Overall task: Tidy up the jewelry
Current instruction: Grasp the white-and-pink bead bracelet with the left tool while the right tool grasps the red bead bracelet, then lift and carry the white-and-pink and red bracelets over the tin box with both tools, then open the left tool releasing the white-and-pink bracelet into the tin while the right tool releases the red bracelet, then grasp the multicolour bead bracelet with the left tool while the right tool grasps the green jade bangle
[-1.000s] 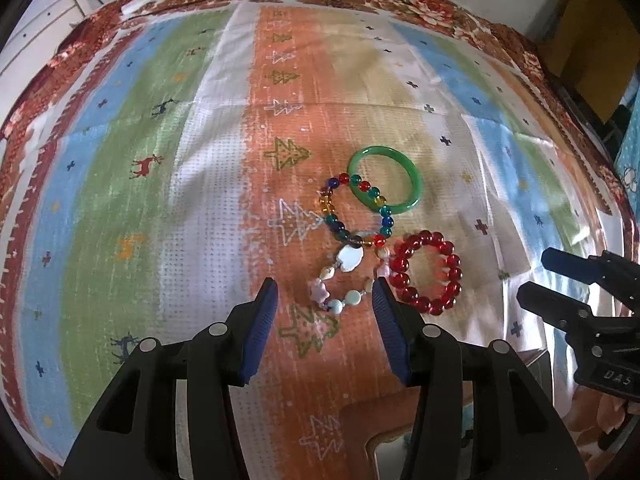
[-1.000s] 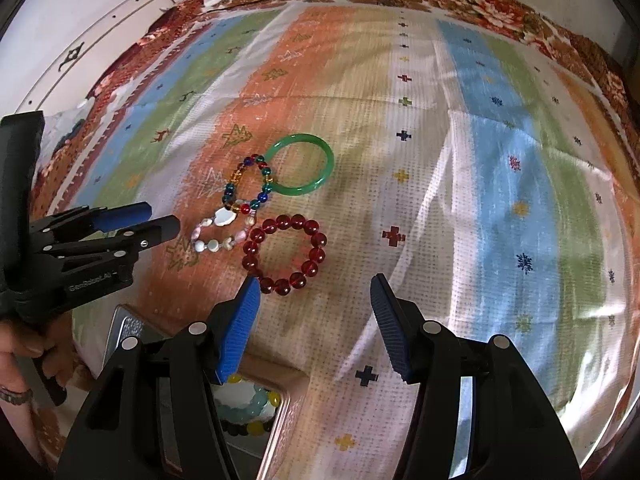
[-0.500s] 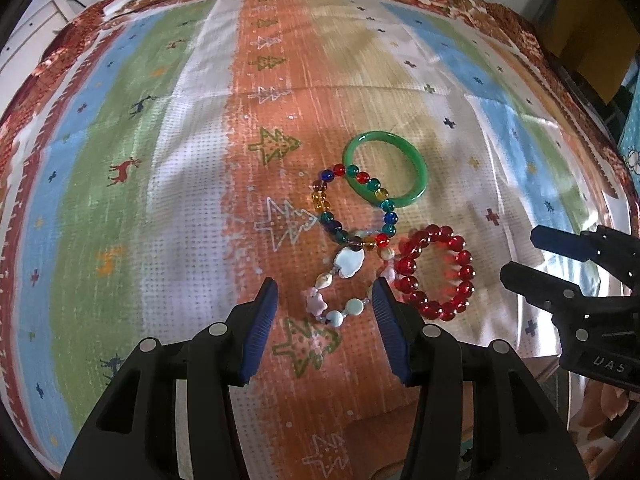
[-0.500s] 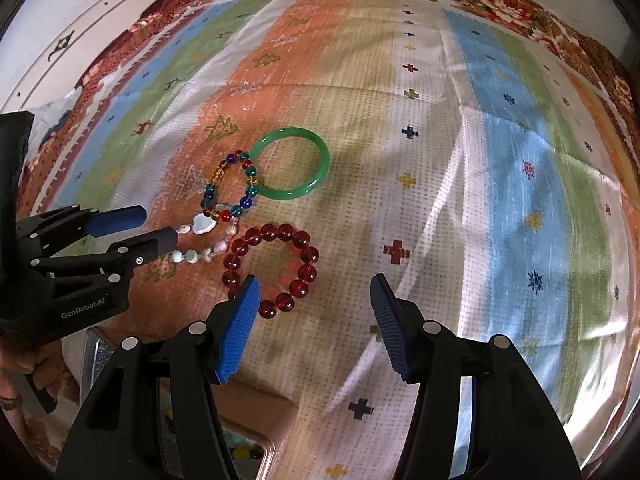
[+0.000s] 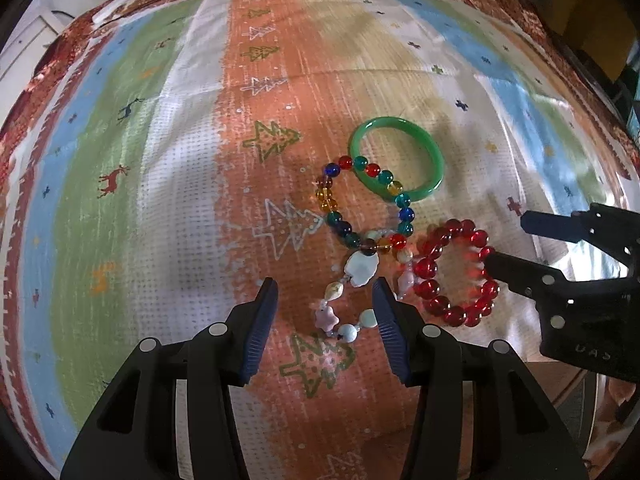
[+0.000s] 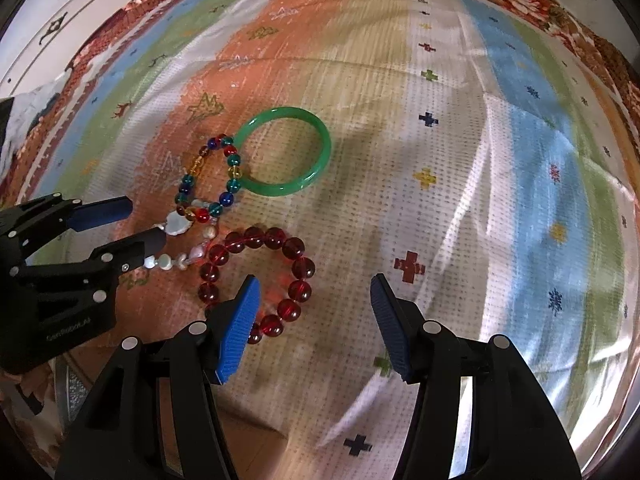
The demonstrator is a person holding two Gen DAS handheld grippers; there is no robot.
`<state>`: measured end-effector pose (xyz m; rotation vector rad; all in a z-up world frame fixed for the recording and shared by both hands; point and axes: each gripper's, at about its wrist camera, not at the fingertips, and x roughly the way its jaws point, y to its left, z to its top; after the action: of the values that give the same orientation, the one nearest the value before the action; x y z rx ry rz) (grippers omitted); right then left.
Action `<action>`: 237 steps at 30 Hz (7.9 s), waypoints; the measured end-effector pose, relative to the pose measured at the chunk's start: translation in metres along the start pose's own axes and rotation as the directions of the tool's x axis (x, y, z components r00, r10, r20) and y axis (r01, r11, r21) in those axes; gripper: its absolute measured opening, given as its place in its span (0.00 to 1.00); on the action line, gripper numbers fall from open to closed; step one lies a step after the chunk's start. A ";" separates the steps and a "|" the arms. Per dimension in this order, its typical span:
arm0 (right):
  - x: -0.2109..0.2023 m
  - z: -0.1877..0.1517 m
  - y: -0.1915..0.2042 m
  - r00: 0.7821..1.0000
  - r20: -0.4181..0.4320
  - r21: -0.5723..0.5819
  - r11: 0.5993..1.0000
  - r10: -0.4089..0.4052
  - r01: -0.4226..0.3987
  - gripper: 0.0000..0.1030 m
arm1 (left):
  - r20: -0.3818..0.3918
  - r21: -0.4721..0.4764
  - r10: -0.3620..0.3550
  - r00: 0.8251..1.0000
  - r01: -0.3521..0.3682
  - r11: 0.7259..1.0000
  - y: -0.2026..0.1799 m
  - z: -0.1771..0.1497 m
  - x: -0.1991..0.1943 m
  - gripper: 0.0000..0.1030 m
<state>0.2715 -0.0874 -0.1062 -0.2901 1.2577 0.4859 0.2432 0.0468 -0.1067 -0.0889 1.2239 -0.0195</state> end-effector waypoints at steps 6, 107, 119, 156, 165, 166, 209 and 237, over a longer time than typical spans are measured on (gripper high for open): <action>0.013 0.006 0.004 1.000 -0.023 -0.014 1.000 0.003 -0.003 0.56 | -0.019 0.001 0.009 1.000 -0.009 1.000 0.003 0.001 0.008 0.48; -0.156 -0.070 0.054 0.934 0.351 -0.129 0.991 0.071 -0.026 0.14 | 0.318 0.081 -0.093 0.944 0.071 0.994 -0.045 -0.057 -0.145 0.08; -0.164 -0.088 0.059 0.929 0.361 -0.141 0.989 0.087 -0.038 0.14 | 0.335 0.090 -0.120 0.935 0.095 0.991 -0.049 -0.082 -0.158 0.08; -0.152 -0.122 0.049 0.941 0.327 -0.125 0.991 0.089 -0.051 0.50 | 0.281 0.013 -0.047 0.958 0.045 0.999 -0.031 -0.109 -0.141 0.31; -0.144 -0.108 0.032 0.940 0.340 -0.061 0.998 0.034 -0.014 0.56 | 0.273 -0.026 -0.007 0.962 0.015 1.000 -0.018 -0.099 -0.130 0.43; -0.143 -0.107 0.032 0.941 0.336 -0.065 0.998 0.038 -0.017 0.56 | 0.271 -0.025 -0.010 0.963 0.017 1.000 -0.018 -0.098 -0.129 0.44; -0.093 -0.020 0.015 0.942 0.328 0.003 0.997 -0.068 0.071 0.69 | 0.246 -0.082 0.057 0.968 -0.037 0.996 0.012 -0.015 -0.085 0.62; -0.031 0.031 -0.006 0.971 0.225 0.062 0.996 -0.081 0.069 0.69 | 0.138 -0.063 0.005 0.990 0.003 0.998 0.017 0.027 -0.028 0.62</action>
<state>0.2937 -0.0842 -0.0676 -0.2292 1.0310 0.4075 0.2585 0.0670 -0.0727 -0.1428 1.0864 0.0259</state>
